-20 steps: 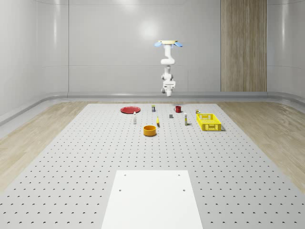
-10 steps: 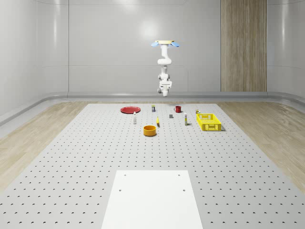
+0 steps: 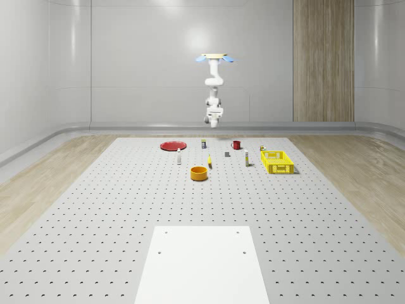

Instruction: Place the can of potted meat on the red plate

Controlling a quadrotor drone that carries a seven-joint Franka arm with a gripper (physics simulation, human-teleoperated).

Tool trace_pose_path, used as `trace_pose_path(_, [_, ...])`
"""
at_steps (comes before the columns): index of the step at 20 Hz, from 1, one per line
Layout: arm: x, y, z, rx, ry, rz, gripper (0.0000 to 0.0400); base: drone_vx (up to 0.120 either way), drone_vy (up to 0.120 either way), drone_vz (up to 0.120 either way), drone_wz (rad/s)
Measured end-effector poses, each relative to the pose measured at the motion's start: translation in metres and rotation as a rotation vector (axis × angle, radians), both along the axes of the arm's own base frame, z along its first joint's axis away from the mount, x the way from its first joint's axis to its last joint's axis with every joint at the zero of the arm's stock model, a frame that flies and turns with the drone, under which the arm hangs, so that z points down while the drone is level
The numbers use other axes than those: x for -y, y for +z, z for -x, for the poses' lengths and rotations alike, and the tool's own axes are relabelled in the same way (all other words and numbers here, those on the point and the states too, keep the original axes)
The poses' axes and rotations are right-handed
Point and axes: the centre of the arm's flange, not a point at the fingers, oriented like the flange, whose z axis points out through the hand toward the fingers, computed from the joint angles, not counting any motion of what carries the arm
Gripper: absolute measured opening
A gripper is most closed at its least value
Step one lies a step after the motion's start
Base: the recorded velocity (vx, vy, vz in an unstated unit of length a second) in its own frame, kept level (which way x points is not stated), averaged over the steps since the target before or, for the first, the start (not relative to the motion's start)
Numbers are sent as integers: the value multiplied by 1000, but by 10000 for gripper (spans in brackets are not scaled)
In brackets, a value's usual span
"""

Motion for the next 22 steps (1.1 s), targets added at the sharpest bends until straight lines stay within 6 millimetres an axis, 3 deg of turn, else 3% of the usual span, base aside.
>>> trace_pose_path(7, [-15,-2,0,5,-4,149,400,0,-120,0,0])
trace_pose_path(12, [-41,-12,0,8,-12,428,400,0,-120,0,0])
trace_pose_path(17, [-80,-52,-1,9,-29,1003,400,0,-120,-80,0])
trace_pose_path(20, [-92,-100,-2,7,-44,1498,400,0,-120,-120,0])
trace_pose_path(22, [-86,-133,-3,6,-55,1842,400,0,-120,-120,0])
